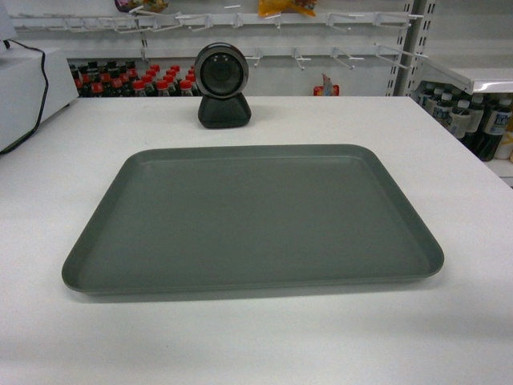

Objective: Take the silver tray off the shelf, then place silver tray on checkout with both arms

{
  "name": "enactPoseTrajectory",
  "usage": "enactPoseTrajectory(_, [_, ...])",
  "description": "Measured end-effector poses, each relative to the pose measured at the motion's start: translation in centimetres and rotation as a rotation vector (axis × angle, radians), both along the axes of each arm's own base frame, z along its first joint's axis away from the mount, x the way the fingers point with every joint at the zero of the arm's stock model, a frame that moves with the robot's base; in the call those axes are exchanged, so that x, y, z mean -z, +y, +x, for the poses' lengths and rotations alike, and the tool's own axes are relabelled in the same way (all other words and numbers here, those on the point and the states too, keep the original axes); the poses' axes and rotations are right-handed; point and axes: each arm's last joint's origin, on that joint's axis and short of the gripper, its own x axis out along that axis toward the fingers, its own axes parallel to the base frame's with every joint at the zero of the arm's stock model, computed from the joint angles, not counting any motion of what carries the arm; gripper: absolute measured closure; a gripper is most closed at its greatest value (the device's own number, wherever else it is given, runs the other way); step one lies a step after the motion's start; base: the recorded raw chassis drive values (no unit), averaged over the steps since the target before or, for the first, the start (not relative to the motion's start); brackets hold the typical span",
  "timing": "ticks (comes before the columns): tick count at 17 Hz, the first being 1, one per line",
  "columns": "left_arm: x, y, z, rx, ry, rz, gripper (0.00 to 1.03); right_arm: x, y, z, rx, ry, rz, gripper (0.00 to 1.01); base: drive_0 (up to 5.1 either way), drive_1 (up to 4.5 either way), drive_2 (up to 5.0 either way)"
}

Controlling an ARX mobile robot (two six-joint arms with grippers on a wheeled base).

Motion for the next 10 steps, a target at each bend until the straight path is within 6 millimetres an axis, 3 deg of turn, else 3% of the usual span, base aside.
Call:
enactPoseTrajectory(4, [2.0, 0.7, -2.6, -0.013, -0.004, 0.017, 0.94, 1.6, -1.6, -3.2, -0.008, -0.029, -0.060, 0.81, 0.0, 0.00, 0.0])
enactPoseTrajectory(5, [2.4, 0.7, -3.1, -0.013, 0.001, 0.018, 1.01, 2.3, -1.9, -3.9, -0.005, -0.020, -0.066, 0.92, 0.0, 0.00, 0.0])
enactPoseTrajectory(6, [2.7, 0.7, -3.6, -0.013, -0.004, 0.020, 1.01, 3.0, -2.3, -4.5, 0.006, -0.011, -0.073, 0.99, 0.0, 0.00, 0.0])
enactPoseTrajectory(10, [3.7, 0.7, -5.1, -0.013, -0.002, 0.020, 1.01, 4.3, -3.6, -6.6, -0.009, -0.016, -0.073, 0.99, 0.0, 0.00, 0.0])
